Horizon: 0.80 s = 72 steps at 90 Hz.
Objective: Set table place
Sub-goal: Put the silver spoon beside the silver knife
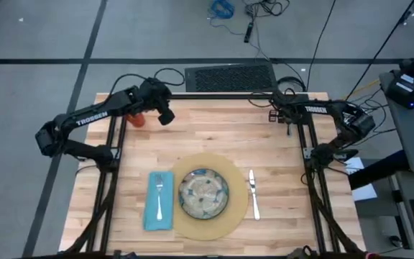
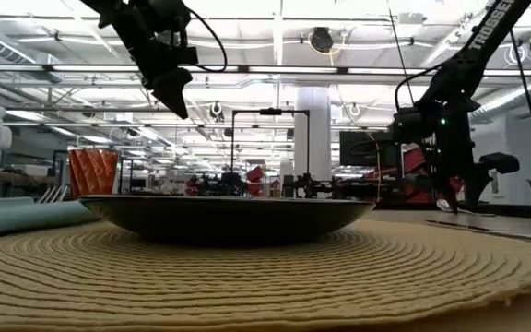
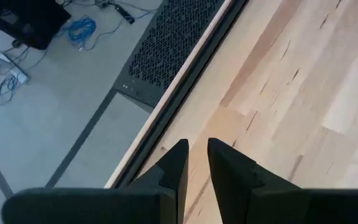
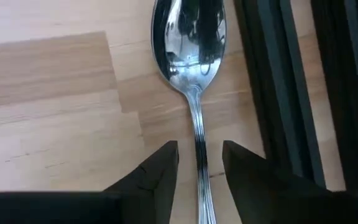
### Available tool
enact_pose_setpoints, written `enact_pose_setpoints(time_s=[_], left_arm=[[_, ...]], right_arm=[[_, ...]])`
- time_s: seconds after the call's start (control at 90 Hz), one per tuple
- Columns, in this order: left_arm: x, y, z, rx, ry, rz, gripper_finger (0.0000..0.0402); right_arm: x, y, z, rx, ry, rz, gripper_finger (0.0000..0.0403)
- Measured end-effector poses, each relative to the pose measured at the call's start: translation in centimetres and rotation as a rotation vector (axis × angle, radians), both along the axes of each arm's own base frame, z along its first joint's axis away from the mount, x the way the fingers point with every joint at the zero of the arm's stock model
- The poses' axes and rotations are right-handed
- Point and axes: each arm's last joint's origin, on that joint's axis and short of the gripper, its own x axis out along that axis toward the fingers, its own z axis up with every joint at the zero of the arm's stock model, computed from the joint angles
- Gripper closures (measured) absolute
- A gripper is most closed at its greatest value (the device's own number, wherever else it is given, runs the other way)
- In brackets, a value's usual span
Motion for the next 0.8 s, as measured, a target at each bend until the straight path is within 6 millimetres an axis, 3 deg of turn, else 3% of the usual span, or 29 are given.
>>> enact_pose_setpoints(time_s=[0.3, 0.522, 0.656, 0.8], left_arm=[[0.0, 0.0, 0.0, -0.003, 0.004, 0.001, 0.0352], [-0.1, 0.0, -0.1, -0.006, 0.007, 0.001, 0.0352], [-0.1, 0.0, -0.1, -0.006, 0.007, 0.001, 0.0352], [-0.1, 0.0, -0.1, -0.009, 0.005, -0.003, 0.0352]], right_arm=[[-0.6, 0.0, -0.8, -0.007, -0.060, 0.039, 0.0387], [0.2, 0.4, -0.1, 0.022, -0.104, 0.095, 0.0398], [1.8, 2.0, 0.5, 0.089, -0.179, 0.168, 0.0400], [3.9, 5.3, 0.8, 0.196, -0.185, 0.252, 0.0401]])
